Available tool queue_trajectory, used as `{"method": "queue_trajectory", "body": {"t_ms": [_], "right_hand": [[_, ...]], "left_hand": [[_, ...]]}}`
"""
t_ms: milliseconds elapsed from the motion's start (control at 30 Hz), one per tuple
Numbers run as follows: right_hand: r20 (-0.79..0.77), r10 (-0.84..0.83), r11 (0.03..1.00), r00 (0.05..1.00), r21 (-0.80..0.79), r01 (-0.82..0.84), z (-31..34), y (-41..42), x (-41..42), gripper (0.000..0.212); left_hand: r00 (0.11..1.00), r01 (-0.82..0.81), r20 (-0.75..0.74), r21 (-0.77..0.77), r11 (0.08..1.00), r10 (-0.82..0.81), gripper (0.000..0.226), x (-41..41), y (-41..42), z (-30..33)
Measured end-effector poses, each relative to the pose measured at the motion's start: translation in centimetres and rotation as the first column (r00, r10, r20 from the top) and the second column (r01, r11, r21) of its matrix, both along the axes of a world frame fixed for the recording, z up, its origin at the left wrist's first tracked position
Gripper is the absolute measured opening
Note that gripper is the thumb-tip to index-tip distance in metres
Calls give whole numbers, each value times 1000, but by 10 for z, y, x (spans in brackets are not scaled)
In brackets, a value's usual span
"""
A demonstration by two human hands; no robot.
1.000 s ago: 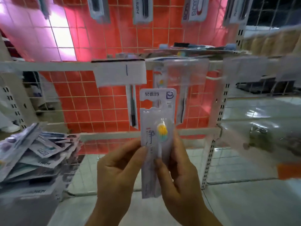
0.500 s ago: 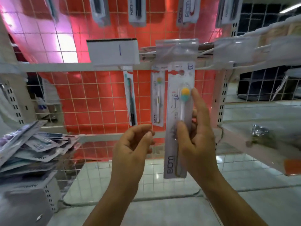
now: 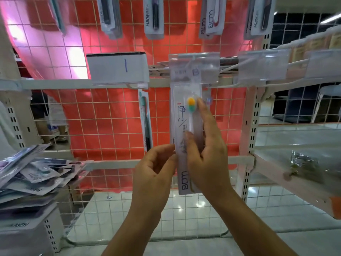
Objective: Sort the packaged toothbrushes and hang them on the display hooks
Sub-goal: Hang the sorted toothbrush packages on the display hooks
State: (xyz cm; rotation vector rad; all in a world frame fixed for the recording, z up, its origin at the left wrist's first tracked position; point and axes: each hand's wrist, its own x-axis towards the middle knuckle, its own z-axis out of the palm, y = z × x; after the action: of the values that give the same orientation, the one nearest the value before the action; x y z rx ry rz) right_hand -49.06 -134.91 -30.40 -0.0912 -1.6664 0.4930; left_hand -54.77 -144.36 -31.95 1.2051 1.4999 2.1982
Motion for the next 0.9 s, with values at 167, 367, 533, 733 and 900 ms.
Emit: {"method": "queue_trajectory", "body": {"t_ms": [167, 367, 533, 733, 900], "right_hand": [[6, -19, 998, 1000, -55, 19, -3, 2, -1, 58], [115, 41, 988, 993, -155, -23, -3, 14, -7, 58], [95, 89, 977, 992, -200, -68, -2, 43, -38, 58], [198, -59, 979, 978, -181, 96, -3, 101, -91, 60], [292, -142, 962, 946, -185, 202, -6, 124, -109, 74]], "left_hand": [[1000, 28, -12, -30, 999, -29, 16, -2, 7, -3], [1000, -21, -17, -38, 999, 20, 18, -5, 16, -8], [990, -137, -2, -133, 982, 138, 30, -7, 25, -17], [983, -181, 2, -187, 966, 185, 31, -10, 29, -28], [984, -176, 7, -188, 966, 181, 31, -11, 29, -31]]}}
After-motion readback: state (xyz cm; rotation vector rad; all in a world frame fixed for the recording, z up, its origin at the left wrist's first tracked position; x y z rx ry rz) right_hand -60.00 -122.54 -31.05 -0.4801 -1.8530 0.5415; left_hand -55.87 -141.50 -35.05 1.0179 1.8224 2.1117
